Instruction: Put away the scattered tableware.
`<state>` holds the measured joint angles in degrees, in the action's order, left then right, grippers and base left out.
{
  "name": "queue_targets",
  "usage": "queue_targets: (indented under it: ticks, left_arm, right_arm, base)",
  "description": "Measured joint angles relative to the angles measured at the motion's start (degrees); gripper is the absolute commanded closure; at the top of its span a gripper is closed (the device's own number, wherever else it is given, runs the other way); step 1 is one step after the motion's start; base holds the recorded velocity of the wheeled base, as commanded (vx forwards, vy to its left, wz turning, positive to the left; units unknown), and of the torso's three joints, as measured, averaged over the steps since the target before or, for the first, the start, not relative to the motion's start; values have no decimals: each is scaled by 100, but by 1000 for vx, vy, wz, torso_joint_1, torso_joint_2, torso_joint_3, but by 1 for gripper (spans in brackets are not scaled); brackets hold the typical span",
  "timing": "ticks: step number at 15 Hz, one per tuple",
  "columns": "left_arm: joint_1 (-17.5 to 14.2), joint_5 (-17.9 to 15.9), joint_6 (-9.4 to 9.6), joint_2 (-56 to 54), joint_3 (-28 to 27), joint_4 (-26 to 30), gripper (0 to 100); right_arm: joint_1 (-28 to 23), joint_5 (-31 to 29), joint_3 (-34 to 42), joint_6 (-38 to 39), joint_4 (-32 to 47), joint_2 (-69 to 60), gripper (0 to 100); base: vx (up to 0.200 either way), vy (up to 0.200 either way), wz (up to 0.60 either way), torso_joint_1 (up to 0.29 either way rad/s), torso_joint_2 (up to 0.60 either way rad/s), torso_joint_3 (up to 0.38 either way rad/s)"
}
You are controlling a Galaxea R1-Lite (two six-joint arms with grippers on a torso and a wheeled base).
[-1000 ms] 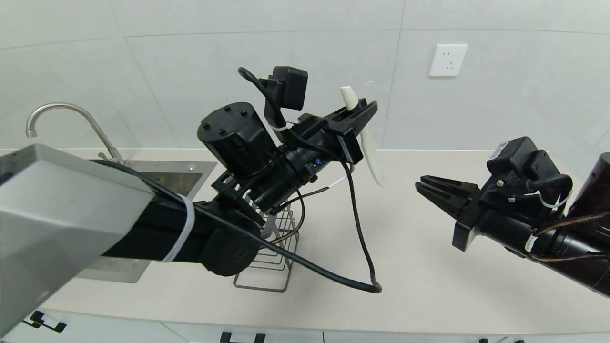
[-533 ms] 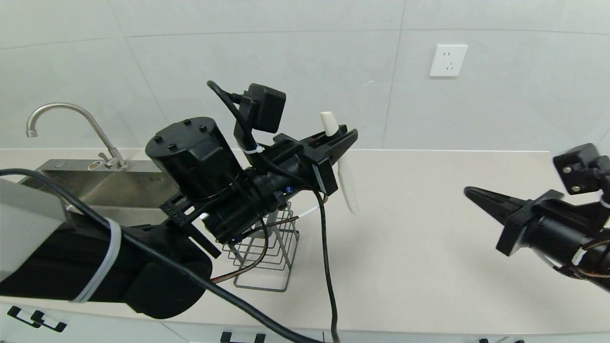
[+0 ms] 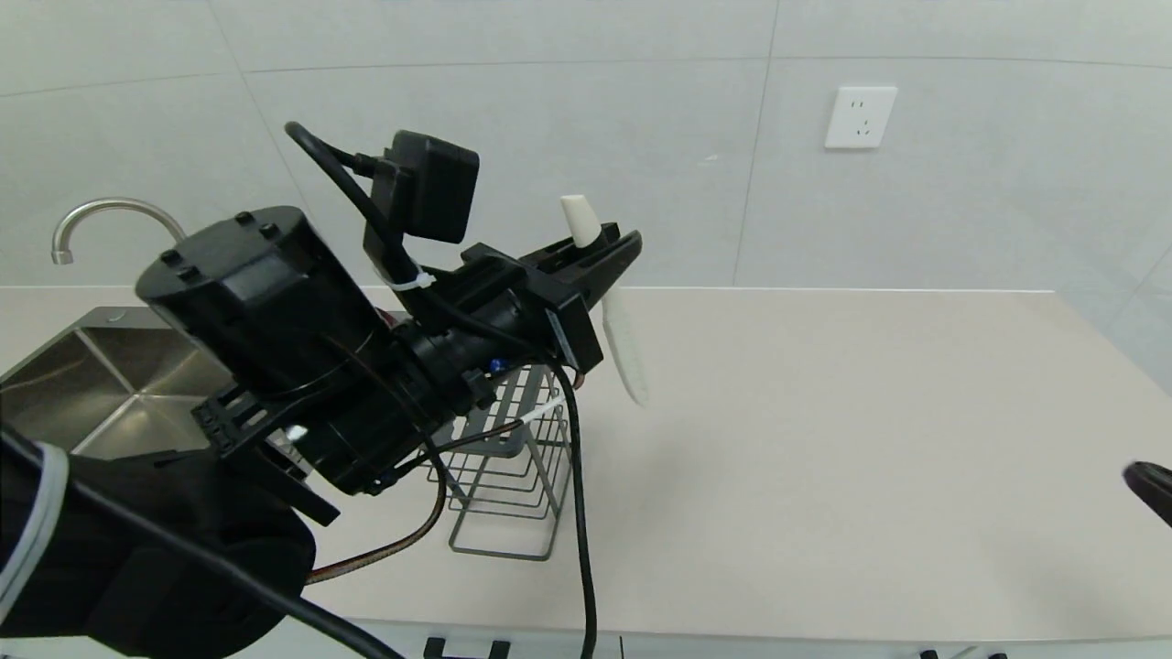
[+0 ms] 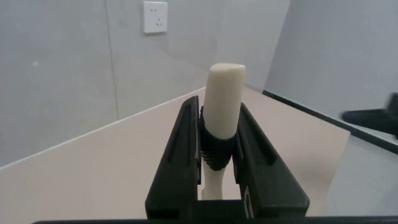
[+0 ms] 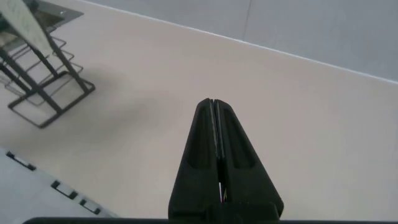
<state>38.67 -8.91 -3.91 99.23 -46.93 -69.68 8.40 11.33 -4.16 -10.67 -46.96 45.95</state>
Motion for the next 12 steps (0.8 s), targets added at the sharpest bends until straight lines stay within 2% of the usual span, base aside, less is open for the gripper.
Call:
queue_targets:
  ticks: [3, 5, 8, 9, 10, 12]
  left_arm:
    - [-61, 167, 176, -160, 2, 2, 100]
    - [-91, 167, 184, -202, 7, 0, 100]
    - [-262, 122, 222, -238, 2, -13, 100]
    - [-369, 21, 244, -246, 2, -28, 100]
    - [-458, -204, 294, -273, 2, -46, 100]
    - [-680, -624, 482, -334, 7, -99, 100]
  right_arm:
    - [-350, 118, 223, -211, 1559, -2133, 100]
    - [-608, 132, 319, -115, 2621, -3357, 100]
    - [-818, -761, 386, 677, 4009, -4242, 100]
    - [-837, -974, 394, 994, 4497, -4367, 100]
    - [-845, -1106, 400, 1245, 4641, -4452, 100]
    - [-856, -1176, 406, 1276, 4663, -4546, 100]
  base:
    - [0, 0, 0, 0, 0, 0]
    - [0, 0, 0, 0, 0, 0]
    - [0, 0, 0, 0, 0, 0]
    - [0, 0, 0, 51, -7, -2]
    - [0, 0, 0, 0, 0, 0]
    - [0, 0, 0, 28, 4, 1]
